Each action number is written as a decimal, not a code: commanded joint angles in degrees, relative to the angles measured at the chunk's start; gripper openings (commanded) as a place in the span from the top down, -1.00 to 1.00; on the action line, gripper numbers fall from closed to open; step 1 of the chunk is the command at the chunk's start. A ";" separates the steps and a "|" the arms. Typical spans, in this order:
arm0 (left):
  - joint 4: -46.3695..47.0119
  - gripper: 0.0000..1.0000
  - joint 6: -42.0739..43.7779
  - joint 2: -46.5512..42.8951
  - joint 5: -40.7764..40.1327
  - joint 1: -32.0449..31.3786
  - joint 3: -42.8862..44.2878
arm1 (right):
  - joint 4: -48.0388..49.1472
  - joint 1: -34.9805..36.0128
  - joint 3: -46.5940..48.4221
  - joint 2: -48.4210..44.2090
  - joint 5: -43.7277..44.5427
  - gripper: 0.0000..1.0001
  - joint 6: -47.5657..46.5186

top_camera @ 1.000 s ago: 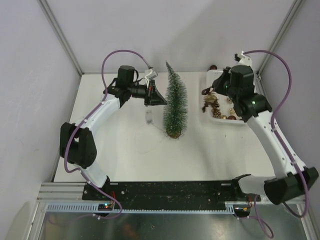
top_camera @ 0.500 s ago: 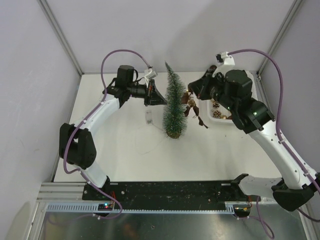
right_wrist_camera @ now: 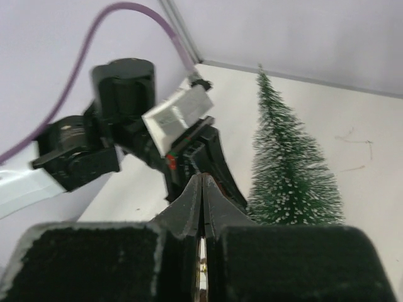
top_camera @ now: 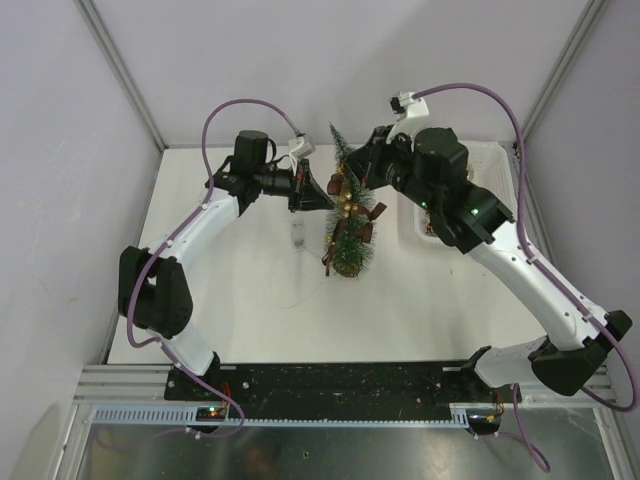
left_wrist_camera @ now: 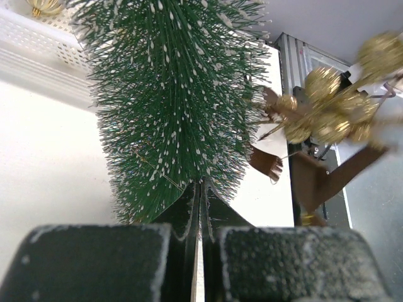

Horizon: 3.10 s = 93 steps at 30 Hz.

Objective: Decorate the small christmas tree

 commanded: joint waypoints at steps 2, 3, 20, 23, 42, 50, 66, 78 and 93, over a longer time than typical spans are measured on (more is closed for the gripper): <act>1.04 0.99 -0.19 -3.17 1.39 0.14 -0.19 | 4.50 0.04 -2.84 1.78 6.80 1.00 -3.79; 1.08 0.99 -0.21 -3.18 1.45 0.10 -0.19 | 5.04 0.01 -3.58 2.14 7.83 1.00 -4.23; 1.10 0.99 -0.26 -3.85 1.79 0.14 -0.19 | 10.76 0.20 -12.14 2.20 27.73 1.00 -7.91; 1.03 0.99 -0.16 -3.84 1.79 0.08 -0.12 | 10.24 0.13 -13.12 1.49 27.86 1.00 -7.82; 1.10 1.00 -0.32 -3.85 1.91 0.12 -0.27 | 9.65 -0.20 -18.74 -7.02 20.28 -0.34 -4.82; 1.05 1.00 -0.15 -4.10 1.75 0.14 -0.63 | 7.18 -0.51 -18.87 -10.96 19.74 -0.49 -3.94; 1.08 0.99 -1.32 -3.62 -2.16 0.14 0.29 | 18.17 1.98 -34.77 -19.41 -6.19 0.65 0.62; 1.10 1.00 -1.78 -3.73 -2.21 0.14 1.08 | 27.71 5.78 -40.19 -13.43 -9.13 0.99 1.91; 1.02 1.00 -2.83 -4.58 -1.02 0.14 1.27 | 28.34 8.44 -41.18 -7.82 15.41 1.00 -2.47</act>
